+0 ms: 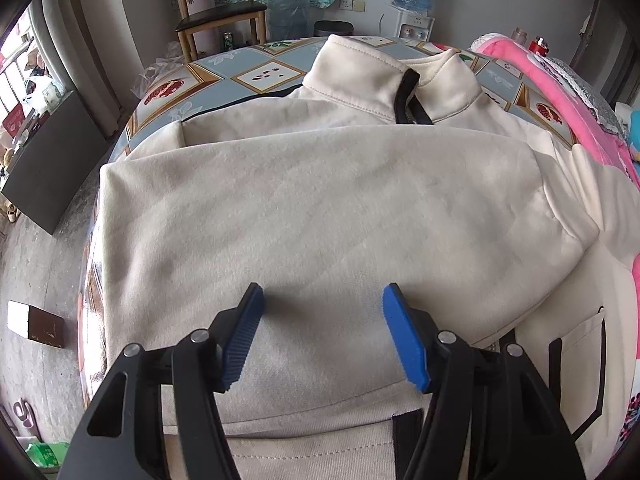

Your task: Fold large clothes

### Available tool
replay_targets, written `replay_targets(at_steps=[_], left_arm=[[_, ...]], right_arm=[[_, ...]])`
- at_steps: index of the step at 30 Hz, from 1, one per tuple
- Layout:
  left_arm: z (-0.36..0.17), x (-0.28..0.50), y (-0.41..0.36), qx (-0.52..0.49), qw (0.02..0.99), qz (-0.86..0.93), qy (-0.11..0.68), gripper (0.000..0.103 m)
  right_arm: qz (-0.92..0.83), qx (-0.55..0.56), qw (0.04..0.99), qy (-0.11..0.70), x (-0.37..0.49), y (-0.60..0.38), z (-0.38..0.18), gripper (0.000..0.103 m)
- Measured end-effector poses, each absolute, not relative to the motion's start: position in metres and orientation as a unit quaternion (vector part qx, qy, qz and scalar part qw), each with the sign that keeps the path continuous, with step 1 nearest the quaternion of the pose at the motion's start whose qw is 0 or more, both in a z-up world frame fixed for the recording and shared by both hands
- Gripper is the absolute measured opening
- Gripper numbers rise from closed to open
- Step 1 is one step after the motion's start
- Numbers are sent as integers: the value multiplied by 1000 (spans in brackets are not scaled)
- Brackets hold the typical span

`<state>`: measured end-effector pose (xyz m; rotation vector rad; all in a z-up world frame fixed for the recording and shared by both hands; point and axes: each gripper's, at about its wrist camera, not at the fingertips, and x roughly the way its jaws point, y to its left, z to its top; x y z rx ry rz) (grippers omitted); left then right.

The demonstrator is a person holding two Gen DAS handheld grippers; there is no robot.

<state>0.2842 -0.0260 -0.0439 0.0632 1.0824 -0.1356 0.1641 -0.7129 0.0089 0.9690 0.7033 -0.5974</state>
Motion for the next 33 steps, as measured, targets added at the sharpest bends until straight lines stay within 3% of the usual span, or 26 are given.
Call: replay_targets(at_steps=[2,4,7,8,15,26,33], left_arm=[[-44,285,-27,32,854,-64,516,61],[-44,285,-26,31,854,-64,516,61],[-44,285,-27,30,856,-62,512,61],[-44,285,-27,30,857,-60,512,61],[-44,285,-27,31,858,-59,510,61],[-30,270,-34,46,873,-86,478,61],[-17,255,-26,30,875,-101,472,37]], right_arm=[[-288,437,787,327,166,-709,7,51],[-290,420,796,326,166,-705,8,33],[-282,404,809,319,164,-698,14,17],[-280,398,815,315,164,-696,18,15],[-254,320,870,275,165,-654,73,12],[-57,201,961,183,168,-510,199,11],[93,159,970,160,185,-409,236,11]])
